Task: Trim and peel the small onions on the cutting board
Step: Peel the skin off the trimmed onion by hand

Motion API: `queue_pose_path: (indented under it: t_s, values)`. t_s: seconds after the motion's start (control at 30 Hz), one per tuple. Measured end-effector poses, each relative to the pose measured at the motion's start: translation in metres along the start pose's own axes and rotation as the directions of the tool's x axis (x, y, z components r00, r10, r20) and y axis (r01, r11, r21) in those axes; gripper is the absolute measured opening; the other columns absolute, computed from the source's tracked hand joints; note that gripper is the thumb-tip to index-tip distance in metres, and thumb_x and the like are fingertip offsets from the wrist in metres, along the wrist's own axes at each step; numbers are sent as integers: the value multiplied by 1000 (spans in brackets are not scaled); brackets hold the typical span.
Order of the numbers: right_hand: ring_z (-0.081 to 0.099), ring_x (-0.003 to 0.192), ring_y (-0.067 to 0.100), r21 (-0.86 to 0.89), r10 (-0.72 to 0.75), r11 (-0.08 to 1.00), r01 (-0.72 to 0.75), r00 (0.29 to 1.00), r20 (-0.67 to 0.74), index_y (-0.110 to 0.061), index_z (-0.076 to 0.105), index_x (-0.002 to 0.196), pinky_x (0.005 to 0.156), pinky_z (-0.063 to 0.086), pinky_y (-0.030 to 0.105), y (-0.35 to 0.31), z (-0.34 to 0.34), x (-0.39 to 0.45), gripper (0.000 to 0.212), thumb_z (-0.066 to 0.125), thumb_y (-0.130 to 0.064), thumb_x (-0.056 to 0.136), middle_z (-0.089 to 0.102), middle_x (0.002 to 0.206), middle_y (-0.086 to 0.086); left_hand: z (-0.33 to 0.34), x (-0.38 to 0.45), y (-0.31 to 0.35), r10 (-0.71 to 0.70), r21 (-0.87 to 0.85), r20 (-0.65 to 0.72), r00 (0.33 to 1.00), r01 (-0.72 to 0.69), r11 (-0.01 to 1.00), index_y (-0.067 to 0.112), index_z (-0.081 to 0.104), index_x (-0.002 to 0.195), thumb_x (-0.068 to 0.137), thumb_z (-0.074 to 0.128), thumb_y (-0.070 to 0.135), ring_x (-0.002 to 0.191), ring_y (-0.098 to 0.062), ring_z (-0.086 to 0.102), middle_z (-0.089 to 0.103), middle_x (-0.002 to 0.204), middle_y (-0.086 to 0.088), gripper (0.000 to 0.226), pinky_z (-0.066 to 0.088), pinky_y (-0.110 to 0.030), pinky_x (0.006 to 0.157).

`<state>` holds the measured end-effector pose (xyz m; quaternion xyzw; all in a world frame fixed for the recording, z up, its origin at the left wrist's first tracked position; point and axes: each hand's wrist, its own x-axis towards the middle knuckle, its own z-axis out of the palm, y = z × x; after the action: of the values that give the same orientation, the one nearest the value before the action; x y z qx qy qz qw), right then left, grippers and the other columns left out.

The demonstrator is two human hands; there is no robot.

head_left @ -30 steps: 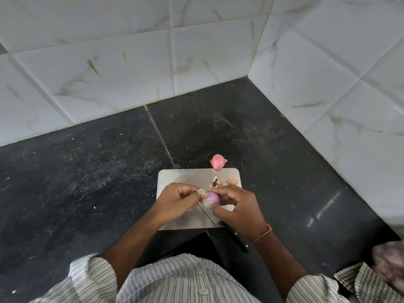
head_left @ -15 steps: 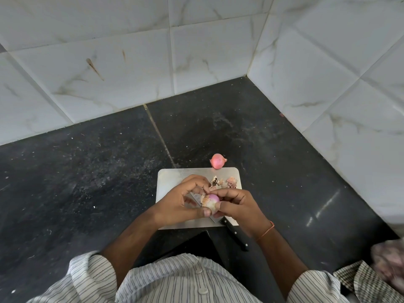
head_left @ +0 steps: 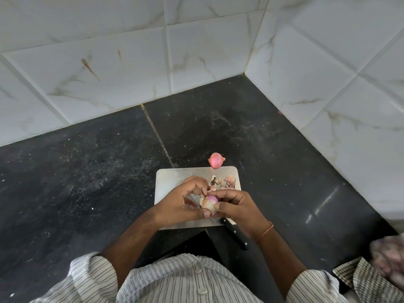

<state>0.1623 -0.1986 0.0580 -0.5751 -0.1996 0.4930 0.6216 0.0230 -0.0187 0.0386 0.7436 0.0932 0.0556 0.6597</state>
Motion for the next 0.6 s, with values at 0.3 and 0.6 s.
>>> queue_pose_path:
  t_s: [0.3,0.6]
  values:
    - [76,96,30,6,49,999,-49,998,-31,-15,84,110,82,66,37,2,-2,4,28,74,-6,85,79,108,21,4,-1,-11,23,5,-51,998,-23,1000,27,61,100,84,91,23,114,-12,63,60,124,8,34,58,-29,84]
    - [76,98,30,-81,24,996,-27,999,-31,-20,85,109,89,65,44,-2,0,5,29,75,-7,85,80,109,17,-2,0,-9,-13,49,-61,998,16,999,35,65,117,81,92,34,119,-24,63,58,132,8,45,63,-46,87]
